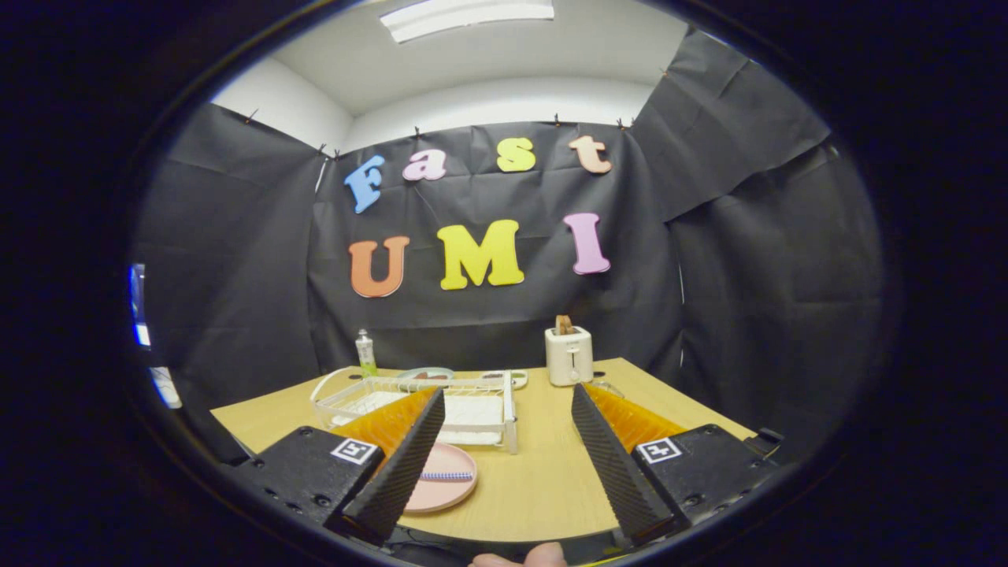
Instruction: Take the plate from the dish rack, then take the spoon from the basket and place it into the plate.
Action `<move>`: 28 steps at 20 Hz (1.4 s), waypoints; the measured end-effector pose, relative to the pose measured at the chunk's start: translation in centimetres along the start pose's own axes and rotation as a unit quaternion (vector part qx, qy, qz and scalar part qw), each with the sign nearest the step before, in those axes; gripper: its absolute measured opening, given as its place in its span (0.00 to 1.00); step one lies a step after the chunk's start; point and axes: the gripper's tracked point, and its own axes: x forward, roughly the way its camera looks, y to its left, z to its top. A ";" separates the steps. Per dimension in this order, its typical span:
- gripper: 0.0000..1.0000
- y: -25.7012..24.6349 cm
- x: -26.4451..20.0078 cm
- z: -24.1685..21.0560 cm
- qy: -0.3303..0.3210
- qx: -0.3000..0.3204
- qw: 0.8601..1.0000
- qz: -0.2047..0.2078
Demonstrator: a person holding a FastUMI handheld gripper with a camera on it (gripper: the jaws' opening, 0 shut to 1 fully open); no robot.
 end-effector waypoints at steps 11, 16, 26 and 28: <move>1.00 3.0 3.0 -0.1 0.009 0.018 0.998 0.061; 1.00 3.4 3.9 -1.3 0.033 0.014 0.997 0.064; 1.00 3.1 4.3 -1.7 0.038 0.014 0.998 0.049; 1.00 3.3 4.4 -1.7 0.037 0.017 0.998 0.048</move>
